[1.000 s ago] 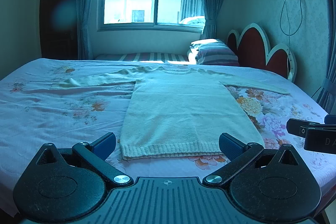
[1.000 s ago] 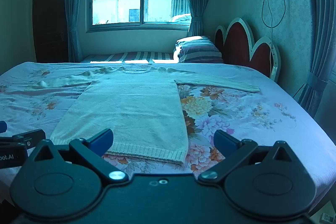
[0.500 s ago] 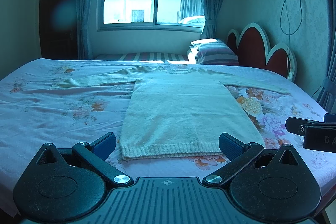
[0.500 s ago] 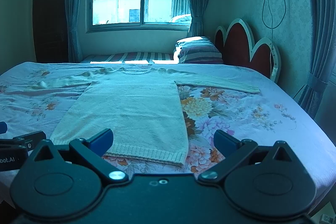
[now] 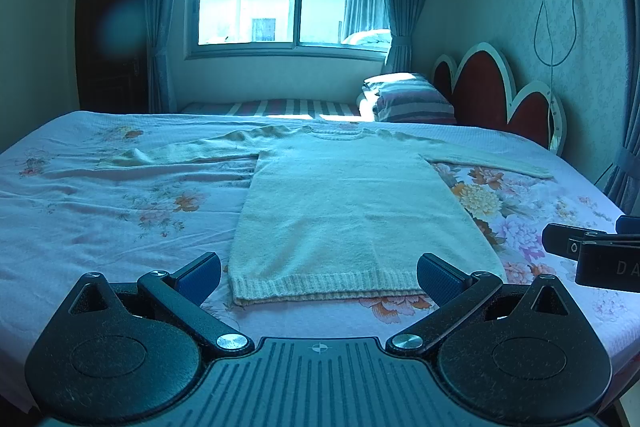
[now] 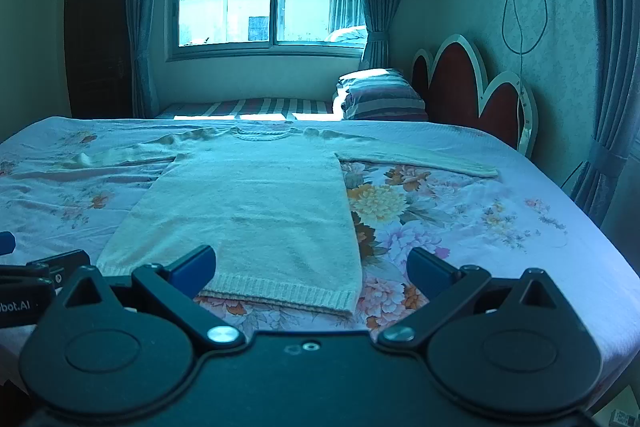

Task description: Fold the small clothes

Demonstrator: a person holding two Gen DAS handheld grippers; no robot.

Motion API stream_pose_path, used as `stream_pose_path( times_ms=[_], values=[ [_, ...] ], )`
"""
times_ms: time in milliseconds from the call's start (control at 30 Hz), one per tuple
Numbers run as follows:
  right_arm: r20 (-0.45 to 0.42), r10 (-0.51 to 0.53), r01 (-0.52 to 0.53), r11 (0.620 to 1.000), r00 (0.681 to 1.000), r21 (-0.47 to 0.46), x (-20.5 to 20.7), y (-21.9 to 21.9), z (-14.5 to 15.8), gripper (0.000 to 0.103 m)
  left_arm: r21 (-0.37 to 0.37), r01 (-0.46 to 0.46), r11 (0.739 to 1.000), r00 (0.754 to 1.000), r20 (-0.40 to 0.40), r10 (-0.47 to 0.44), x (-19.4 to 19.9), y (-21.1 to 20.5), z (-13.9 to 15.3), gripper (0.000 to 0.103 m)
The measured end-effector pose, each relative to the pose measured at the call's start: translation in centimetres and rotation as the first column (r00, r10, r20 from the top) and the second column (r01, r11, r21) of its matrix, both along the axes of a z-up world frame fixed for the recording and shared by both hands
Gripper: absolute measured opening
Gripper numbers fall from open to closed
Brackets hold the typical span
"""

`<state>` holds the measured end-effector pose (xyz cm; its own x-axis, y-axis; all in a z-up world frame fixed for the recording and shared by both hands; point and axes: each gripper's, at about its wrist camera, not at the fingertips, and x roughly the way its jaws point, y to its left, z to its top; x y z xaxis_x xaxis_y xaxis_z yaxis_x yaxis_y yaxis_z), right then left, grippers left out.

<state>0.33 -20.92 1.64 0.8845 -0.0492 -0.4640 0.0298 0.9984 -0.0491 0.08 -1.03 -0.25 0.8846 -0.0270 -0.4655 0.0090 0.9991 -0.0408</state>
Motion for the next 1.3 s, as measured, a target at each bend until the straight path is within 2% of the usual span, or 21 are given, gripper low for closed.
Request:
stream_pose_path(
  times_ms=[733, 800, 900, 1000, 1100, 1200, 1233, 1300],
  values=[
    [-0.017, 0.011, -0.011, 1.000, 1.000, 0.006, 1.3, -0.1, -0.5, 0.102, 0.008, -0.010, 1.000, 0.999, -0.039, 0.010, 2.2, 0.3, -0.6, 0.103],
    [-0.020, 0.014, -0.013, 1.000, 1.000, 0.006, 1.9, -0.2, -0.5, 0.102, -0.022, -0.009, 1.000, 0.999, -0.045, 0.008, 3.3, 1.2, -0.4, 0.103],
    [-0.005, 0.023, -0.023, 1.000, 1.000, -0.001, 3.6, -0.7, -0.1, 0.102, -0.127, -0.031, 0.991, 0.999, -0.034, 0.027, 6.2, 3.8, 0.3, 0.103],
    [0.029, 0.010, -0.010, 1.000, 1.000, 0.010, 6.5, -2.0, 0.7, 0.102, -0.150, -0.102, 0.983, 0.995, -0.021, 0.100, 9.7, 6.7, 0.7, 0.103],
    [0.067, -0.026, 0.024, 0.999, 0.997, 0.025, 10.2, -3.5, 1.4, 0.102, -0.227, -0.157, 0.961, 0.987, -0.006, 0.160, 13.7, 10.2, 0.6, 0.103],
    [0.103, -0.058, 0.054, 0.998, 0.993, 0.041, 14.5, -5.1, 1.9, 0.102, -0.306, -0.207, 0.929, 0.978, -0.034, 0.206, 18.2, 14.3, -0.2, 0.103],
    [0.111, -0.069, 0.064, 0.997, 0.991, 0.050, 16.1, -5.8, 1.9, 0.102, -0.335, -0.239, 0.912, 0.970, -0.042, 0.239, 19.7, 15.8, -0.5, 0.103],
    [0.107, -0.087, 0.080, 0.994, 0.990, 0.071, 19.4, -7.1, 1.9, 0.102, -0.419, -0.311, 0.853, 0.947, -0.065, 0.314, 22.9, 19.5, -1.7, 0.103]
  ],
)
